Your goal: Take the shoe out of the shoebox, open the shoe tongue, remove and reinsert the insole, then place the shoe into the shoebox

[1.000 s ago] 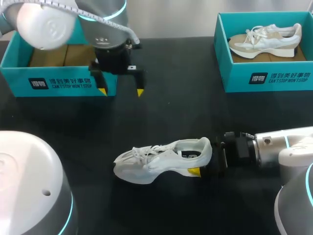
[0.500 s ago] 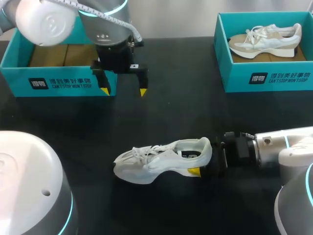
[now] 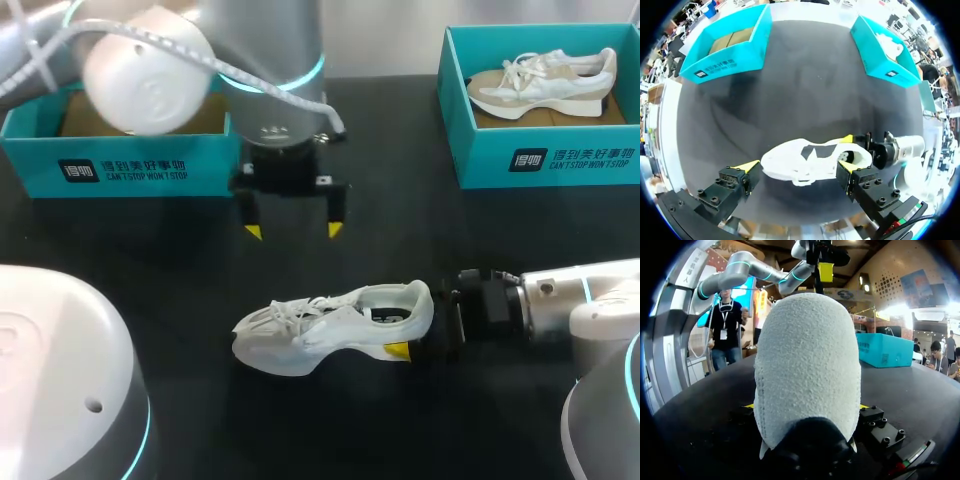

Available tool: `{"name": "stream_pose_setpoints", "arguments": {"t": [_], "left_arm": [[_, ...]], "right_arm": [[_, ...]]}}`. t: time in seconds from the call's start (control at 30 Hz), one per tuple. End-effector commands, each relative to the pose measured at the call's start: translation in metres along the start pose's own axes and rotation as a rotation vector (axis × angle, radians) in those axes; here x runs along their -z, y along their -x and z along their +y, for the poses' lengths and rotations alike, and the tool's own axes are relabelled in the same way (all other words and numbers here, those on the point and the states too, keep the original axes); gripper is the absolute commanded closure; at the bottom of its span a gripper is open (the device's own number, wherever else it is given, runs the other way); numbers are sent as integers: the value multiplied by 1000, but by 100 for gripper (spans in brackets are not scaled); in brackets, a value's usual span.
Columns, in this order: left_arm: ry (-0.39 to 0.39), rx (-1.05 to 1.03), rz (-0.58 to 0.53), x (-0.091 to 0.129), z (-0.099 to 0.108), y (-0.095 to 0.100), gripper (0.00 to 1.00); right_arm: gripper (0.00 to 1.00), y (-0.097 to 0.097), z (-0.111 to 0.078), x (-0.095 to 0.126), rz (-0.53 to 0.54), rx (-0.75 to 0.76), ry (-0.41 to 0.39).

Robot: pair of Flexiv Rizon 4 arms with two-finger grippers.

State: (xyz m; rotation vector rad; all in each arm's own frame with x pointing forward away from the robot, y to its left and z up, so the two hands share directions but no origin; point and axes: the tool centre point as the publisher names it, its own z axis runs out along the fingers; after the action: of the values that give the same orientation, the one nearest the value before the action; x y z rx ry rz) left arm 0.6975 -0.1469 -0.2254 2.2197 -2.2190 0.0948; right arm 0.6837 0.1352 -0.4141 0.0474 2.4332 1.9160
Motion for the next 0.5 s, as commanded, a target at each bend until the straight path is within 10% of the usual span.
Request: {"name": "stream_pose_setpoints", "arguments": {"t": [0.03,0.5], "left_arm": [[25,3,-32,-10,11,-24,0],[9,20,-86,-25,26,-38,0]], "right_arm": [[100,0,0,-1,1,-1,-3],[100,0,0,-1,1,-1,-3]]}}
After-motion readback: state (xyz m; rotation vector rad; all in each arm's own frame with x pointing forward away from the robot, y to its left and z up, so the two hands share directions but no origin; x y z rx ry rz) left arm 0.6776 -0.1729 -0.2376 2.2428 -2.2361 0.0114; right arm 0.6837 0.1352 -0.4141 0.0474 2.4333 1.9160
